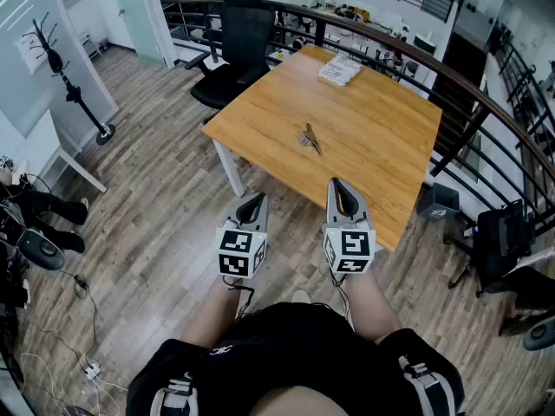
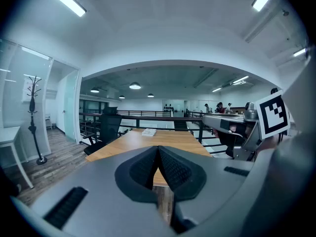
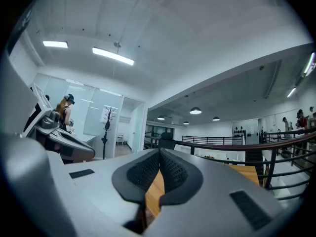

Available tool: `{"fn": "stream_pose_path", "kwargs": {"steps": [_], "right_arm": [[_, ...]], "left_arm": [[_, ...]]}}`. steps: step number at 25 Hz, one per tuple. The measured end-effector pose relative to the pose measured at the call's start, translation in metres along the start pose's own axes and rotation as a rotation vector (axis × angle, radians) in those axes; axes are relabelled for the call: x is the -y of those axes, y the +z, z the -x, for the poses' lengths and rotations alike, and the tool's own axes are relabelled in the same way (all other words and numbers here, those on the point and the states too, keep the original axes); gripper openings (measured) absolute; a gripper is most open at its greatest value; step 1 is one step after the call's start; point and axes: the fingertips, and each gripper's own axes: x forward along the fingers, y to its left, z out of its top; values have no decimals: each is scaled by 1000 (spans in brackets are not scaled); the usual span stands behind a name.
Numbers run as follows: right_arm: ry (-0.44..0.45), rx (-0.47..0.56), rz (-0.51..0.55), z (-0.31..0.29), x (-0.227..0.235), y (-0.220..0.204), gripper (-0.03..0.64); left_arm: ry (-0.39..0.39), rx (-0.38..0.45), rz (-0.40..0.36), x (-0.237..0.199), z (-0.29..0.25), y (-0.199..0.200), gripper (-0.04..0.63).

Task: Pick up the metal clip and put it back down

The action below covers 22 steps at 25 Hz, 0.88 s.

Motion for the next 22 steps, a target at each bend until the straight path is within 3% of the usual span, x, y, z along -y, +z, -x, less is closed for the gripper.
{"fn": "stream_pose_path", "kwargs": {"steps": [8, 22], "right_arm": [[5, 13, -8, -17, 12, -3, 16], [36, -6, -7, -73, 85, -24, 15]], "left_arm": [[12, -7, 10, -5, -20, 1, 12], [74, -21, 42, 2, -102, 5, 12]]}}
